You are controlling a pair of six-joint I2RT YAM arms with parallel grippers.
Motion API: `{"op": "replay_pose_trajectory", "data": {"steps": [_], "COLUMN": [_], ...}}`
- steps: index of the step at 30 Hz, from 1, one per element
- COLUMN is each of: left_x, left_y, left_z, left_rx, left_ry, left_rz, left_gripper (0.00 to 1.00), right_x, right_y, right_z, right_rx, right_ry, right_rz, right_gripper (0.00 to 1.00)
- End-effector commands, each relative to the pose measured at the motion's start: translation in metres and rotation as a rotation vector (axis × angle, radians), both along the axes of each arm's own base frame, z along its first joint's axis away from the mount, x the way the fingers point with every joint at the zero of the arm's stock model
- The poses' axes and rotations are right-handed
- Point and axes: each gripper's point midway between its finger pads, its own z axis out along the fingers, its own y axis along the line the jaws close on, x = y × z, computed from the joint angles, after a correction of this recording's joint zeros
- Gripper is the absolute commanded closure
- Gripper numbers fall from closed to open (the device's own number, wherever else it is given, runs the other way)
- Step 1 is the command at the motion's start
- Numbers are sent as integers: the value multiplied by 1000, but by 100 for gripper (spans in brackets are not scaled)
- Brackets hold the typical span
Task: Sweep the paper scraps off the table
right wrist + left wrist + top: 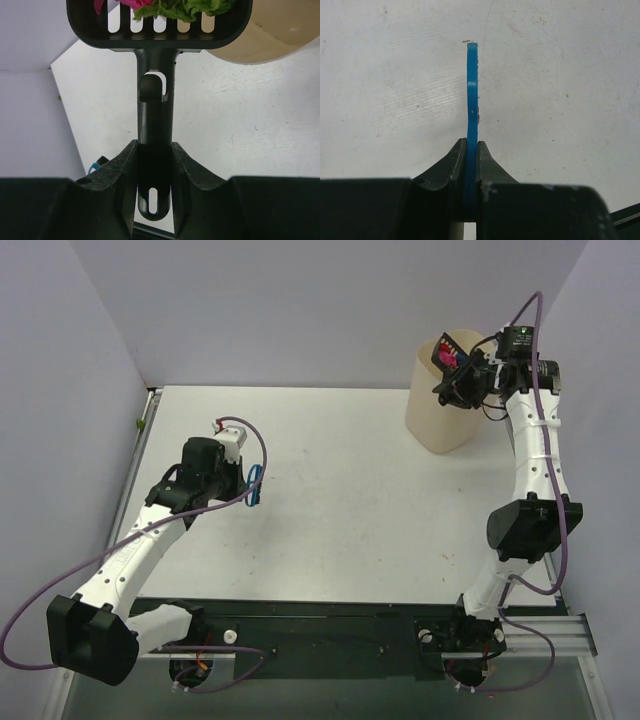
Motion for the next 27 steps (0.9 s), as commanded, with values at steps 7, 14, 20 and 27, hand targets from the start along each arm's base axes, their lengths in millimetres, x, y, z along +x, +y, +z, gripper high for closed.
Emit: {"op": "replay_pose_trajectory", "data": {"steps": [7, 14, 20, 27], "left_x": [5, 5, 5, 5], "left_y": [-9, -9, -10, -10], "left_z": [14, 14, 12, 12], "left_rx": [-36, -34, -36, -35], "left_ry": [-55, -54, -50, -49], "left_rz": [-28, -31, -36, -36], "left_gripper": [100, 100, 100, 100], "right_x": [36, 46, 42, 34], "right_y": [9, 1, 1, -4], "right_z": [59, 105, 127, 145], "right_rx": [469, 767, 983, 1182], "right_ry": [-273, -445, -522, -576], "right_rz": [-79, -101, -79, -50], "right_gripper": [100, 100, 100, 100]}}
